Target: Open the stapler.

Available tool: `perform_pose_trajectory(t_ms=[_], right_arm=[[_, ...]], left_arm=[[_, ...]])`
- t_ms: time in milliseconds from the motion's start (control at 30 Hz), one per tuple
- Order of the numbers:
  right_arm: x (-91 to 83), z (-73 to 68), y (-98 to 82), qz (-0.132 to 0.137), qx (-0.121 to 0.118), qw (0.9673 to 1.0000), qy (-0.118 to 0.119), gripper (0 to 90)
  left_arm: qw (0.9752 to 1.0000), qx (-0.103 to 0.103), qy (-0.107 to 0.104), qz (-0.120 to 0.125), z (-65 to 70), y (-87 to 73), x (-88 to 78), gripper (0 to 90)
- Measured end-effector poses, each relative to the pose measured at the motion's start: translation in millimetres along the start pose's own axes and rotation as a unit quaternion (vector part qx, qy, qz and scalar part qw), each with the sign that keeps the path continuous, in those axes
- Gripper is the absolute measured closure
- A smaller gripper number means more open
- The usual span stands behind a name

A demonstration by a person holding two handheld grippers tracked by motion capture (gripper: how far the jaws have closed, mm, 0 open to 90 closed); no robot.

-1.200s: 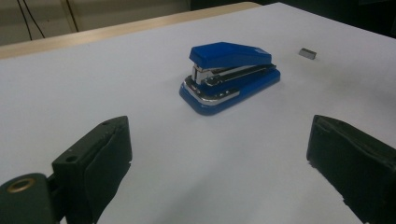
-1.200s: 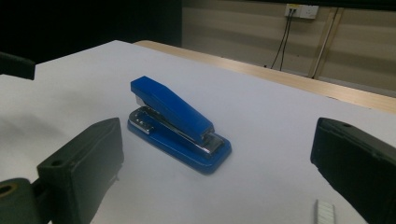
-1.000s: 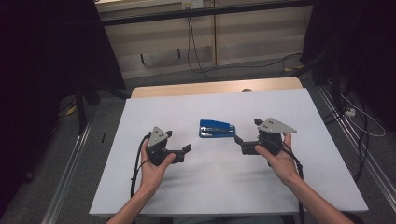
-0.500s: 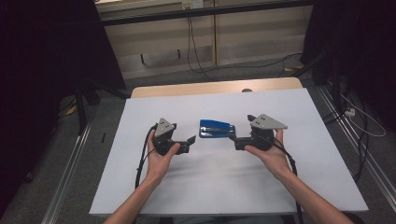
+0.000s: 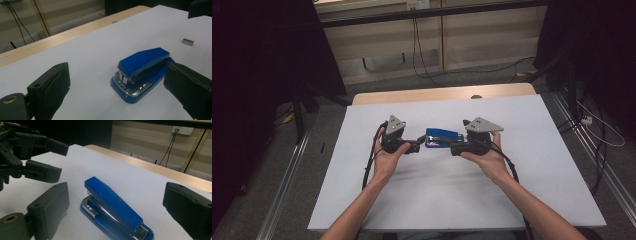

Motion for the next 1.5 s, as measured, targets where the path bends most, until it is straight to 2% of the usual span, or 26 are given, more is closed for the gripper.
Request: perform_pose_trajectory(t_ms=[100, 167, 200, 267, 300, 333, 400, 433, 467, 500, 533, 633, 733, 833, 933, 1133, 1200, 1233, 1300, 1333, 1400, 1433, 1500], right_arm=[[5.9, -2.6, -5.1, -0.008, 0.005, 0.9999, 0.004, 9.8], [8.6, -4.7, -11.2, -0.026, 0.003, 0.9996, 0.008, 11.9], [8.6, -4.7, -11.2, -0.026, 0.003, 0.9996, 0.008, 11.9], [9.3, -4.8, -13.2, -0.032, 0.002, 0.9994, 0.011, 16.1], [9.8, -3.2, -14.7, -0.039, 0.000, 0.9992, 0.006, 23.0], [9.8, -3.2, -14.7, -0.039, 0.000, 0.9992, 0.006, 23.0], [11.2, 0.8, -16.5, -0.046, -0.009, 0.9989, -0.006, 30.0], [12.5, 2.2, -17.5, -0.050, -0.006, 0.9987, -0.005, 33.9], [13.2, 2.8, -18.0, -0.051, -0.004, 0.9987, -0.003, 37.2], [15.2, 2.7, -19.5, -0.059, -0.010, 0.9982, 0.001, 47.0], [15.2, 2.7, -19.5, -0.059, -0.010, 0.9982, 0.001, 47.0], [18.2, -1.1, -21.3, -0.063, -0.012, 0.9978, 0.014, 57.1], [20.9, -2.1, -23.1, -0.070, -0.026, 0.9972, 0.006, 68.5], [24.4, -1.7, -23.7, -0.071, -0.019, 0.9973, 0.006, 78.1], [29.5, -6.0, -26.6, -0.086, -0.016, 0.9960, 0.017, 88.5], [34.9, -9.3, -30.4, -0.105, -0.022, 0.9939, 0.026, 90.0], [36.3, -9.6, -32.1, -0.110, -0.021, 0.9933, 0.027, 90.0], [37.0, -9.9, -32.8, -0.112, -0.020, 0.9931, 0.028, 90.0], [38.5, -10.2, -34.3, -0.115, -0.020, 0.9927, 0.030, 90.0], [39.1, -10.4, -35.1, -0.117, -0.021, 0.9924, 0.030, 90.0], [40.0, -11.3, -36.9, -0.121, -0.020, 0.9918, 0.034, 90.0], [40.7, -11.3, -37.8, -0.123, -0.022, 0.9916, 0.034, 90.0], [42.5, -11.9, -40.6, -0.128, -0.018, 0.9910, 0.036, 90.0]], left_arm=[[1.0000, -0.002, 0.000, 0.003, -0.9, -0.4, 3.1, 6.2], [0.9995, -0.021, -0.023, 0.001, 1.1, -3.5, 4.7, 6.5], [0.9994, -0.022, -0.026, -0.007, 0.8, -5.8, 5.9, 6.5], [0.9996, -0.015, -0.016, -0.015, -2.5, -9.0, 7.7, 6.7], [0.9997, -0.017, -0.006, -0.016, -5.0, -9.9, 8.6, 6.9], [0.9996, -0.022, 0.003, -0.019, -7.1, -10.7, 9.7, 6.9], [0.9993, -0.034, 0.004, -0.017, -8.2, -11.2, 11.5, 7.0], [0.9992, -0.037, 0.003, -0.018, -8.1, -11.5, 11.7, 7.0], [0.9993, -0.031, 0.001, -0.020, -8.2, -12.0, 11.6, 7.0], [0.9994, -0.030, 0.000, -0.020, -7.6, -12.2, 11.7, 7.0], [0.9994, -0.028, -0.001, -0.020, -7.0, -12.4, 12.1, 7.0], [0.9992, -0.035, -0.010, -0.015, -5.5, -12.0, 12.8, 6.7], [0.9993, -0.028, -0.009, -0.022, -3.4, -13.1, 13.6, 6.6], [0.9993, -0.026, -0.011, -0.025, -1.2, -13.9, 14.9, 6.6], [0.9994, -0.020, -0.010, -0.027, -1.9, -14.3, 14.7, 8.0], [0.9992, -0.011, -0.012, -0.037, -3.2, -18.0, 14.2, 9.2], [0.9990, -0.009, -0.016, -0.041, -1.7, -19.5, 15.4, 12.6], [0.9989, -0.008, -0.018, -0.043, -0.6, -20.0, 15.9, 18.1], [0.9988, -0.003, -0.019, -0.044, 0.3, -19.9, 15.8, 20.6], [0.9988, -0.002, -0.026, -0.042, 1.4, -19.4, 15.7, 24.2], [0.9988, 0.005, -0.027, -0.041, 1.6, -19.1, 15.1, 33.2], [0.9987, 0.005, -0.029, -0.041, 2.2, -19.2, 15.3, 34.7], [0.9986, 0.002, -0.029, -0.043, 2.4, -20.6, 16.1, 45.2]])
Point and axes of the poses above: each handheld gripper's, and its own axes: x roughly forward along the jaws, y roughly out of its top, z roughly to its right, the point moved 8 cm from there along x, roughly forward along the jaws, and after that the axes turned 2 degrees about x, right-handed, at the moved point
